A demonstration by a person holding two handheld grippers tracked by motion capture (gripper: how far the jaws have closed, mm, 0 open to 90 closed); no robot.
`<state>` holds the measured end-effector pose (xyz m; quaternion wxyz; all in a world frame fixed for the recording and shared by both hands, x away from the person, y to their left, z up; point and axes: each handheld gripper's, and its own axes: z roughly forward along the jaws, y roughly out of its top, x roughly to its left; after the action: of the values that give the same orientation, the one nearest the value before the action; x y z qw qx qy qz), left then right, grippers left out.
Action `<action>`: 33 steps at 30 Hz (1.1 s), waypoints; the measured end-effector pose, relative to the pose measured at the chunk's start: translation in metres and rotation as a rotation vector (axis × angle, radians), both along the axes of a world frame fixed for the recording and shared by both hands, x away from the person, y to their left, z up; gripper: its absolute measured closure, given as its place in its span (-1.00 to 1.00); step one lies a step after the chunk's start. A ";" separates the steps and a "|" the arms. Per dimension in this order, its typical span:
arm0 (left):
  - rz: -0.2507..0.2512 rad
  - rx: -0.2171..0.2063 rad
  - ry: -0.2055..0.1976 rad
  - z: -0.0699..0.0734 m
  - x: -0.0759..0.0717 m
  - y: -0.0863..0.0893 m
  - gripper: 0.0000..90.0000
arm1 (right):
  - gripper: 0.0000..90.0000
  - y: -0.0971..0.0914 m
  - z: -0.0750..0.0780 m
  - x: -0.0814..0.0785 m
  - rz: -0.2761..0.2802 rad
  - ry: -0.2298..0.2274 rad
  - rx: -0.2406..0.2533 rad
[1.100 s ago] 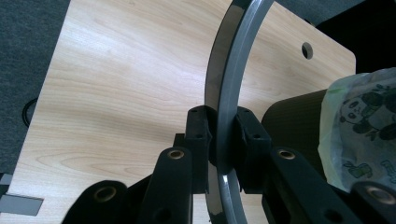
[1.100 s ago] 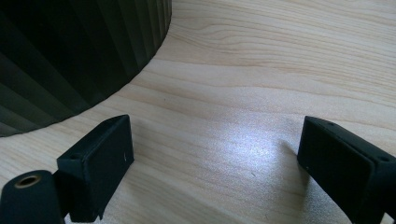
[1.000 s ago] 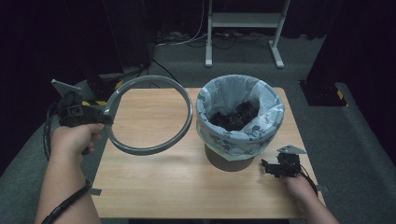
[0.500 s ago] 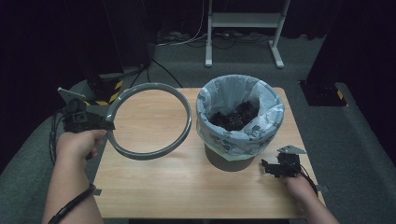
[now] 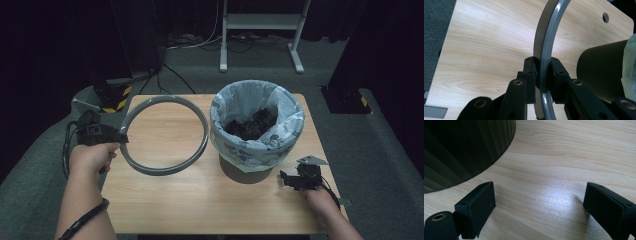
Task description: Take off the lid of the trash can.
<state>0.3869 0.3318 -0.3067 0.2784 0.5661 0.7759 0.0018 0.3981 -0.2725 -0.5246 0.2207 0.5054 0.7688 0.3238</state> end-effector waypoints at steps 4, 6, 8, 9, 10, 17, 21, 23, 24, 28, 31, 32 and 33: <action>-0.006 0.005 0.006 -0.006 0.001 -0.001 0.72 | -0.78 0.000 0.000 0.000 0.000 -0.002 0.001; -0.005 0.007 0.010 -0.008 0.000 -0.001 0.72 | -0.78 0.000 0.000 0.000 0.000 -0.002 0.001; 0.004 0.007 0.011 -0.011 0.000 -0.001 0.72 | -0.78 0.000 0.000 0.000 0.000 -0.002 0.001; 0.003 0.007 0.016 -0.013 0.000 -0.001 0.72 | -0.77 0.000 0.000 0.000 0.000 -0.002 0.001; 0.000 0.008 0.020 -0.014 0.000 -0.001 0.72 | -0.78 0.000 0.000 0.000 -0.001 -0.002 0.001; -0.005 0.008 0.036 -0.027 0.001 -0.001 0.72 | -0.78 0.000 0.000 0.000 0.000 0.000 0.000; -0.020 0.010 0.054 -0.035 0.002 -0.003 0.72 | -0.78 0.000 0.000 0.000 -0.001 0.000 0.000; -0.022 0.012 0.053 -0.038 0.002 -0.003 0.72 | -0.77 0.000 0.000 0.000 -0.001 0.000 0.000; -0.018 0.008 0.056 -0.040 0.003 -0.004 0.72 | -0.77 0.000 0.000 0.000 0.000 0.000 0.000; -0.036 0.010 0.069 -0.048 0.004 -0.006 0.72 | -0.78 0.000 0.000 0.000 -0.001 -0.001 0.000; -0.043 0.008 0.074 -0.056 0.005 -0.008 0.72 | -0.78 0.000 0.000 0.000 -0.001 -0.001 0.000; -0.043 0.008 0.074 -0.056 0.005 -0.008 0.72 | -0.78 0.000 0.000 0.000 -0.001 -0.001 0.000; -0.047 0.004 0.073 -0.060 0.006 -0.010 0.72 | -0.78 0.000 0.000 0.000 0.000 -0.001 0.000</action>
<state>0.3928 0.3221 -0.3672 0.2486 0.5844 0.7721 -0.0236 0.3981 -0.2725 -0.5247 0.2211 0.5053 0.7687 0.3238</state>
